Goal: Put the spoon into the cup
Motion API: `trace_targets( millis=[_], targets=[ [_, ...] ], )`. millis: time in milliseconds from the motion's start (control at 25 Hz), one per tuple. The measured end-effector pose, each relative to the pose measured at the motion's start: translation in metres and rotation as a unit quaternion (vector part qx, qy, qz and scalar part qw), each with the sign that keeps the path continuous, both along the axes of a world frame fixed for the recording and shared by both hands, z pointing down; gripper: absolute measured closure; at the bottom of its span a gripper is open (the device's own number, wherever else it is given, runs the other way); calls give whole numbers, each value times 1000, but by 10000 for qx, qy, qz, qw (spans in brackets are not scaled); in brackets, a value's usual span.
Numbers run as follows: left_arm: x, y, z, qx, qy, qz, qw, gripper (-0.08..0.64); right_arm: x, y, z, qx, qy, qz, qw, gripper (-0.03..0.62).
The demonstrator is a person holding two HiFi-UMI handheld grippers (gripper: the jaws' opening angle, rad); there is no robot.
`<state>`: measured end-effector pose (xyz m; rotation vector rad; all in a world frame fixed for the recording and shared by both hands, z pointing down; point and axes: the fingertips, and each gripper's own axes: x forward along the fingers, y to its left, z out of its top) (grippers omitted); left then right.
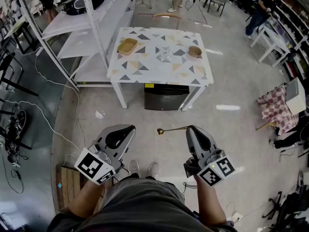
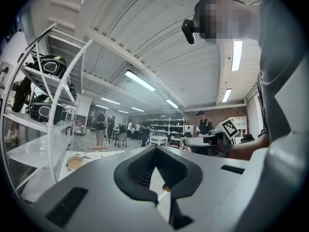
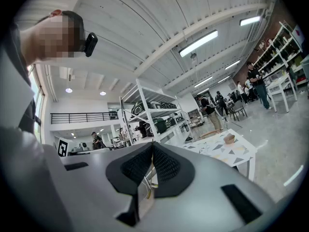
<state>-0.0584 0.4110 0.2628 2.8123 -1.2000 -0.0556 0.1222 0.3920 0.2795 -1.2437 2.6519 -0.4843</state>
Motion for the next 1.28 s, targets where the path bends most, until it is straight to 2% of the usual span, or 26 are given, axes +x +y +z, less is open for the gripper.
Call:
trace_targets(
  millis=[360, 1040, 1280],
  targets=[
    [13, -9, 7, -75, -19, -61, 10000, 546, 10, -11, 6, 1, 10, -36, 10000, 569],
    [65, -38, 16, -148, -89, -205, 9996, 546, 62, -44, 24, -110, 9, -207, 9997, 569],
    [72, -51, 16, -140, -115, -217, 9996, 546, 73, -55, 27, -124, 5, -177, 9998, 569]
  ],
)
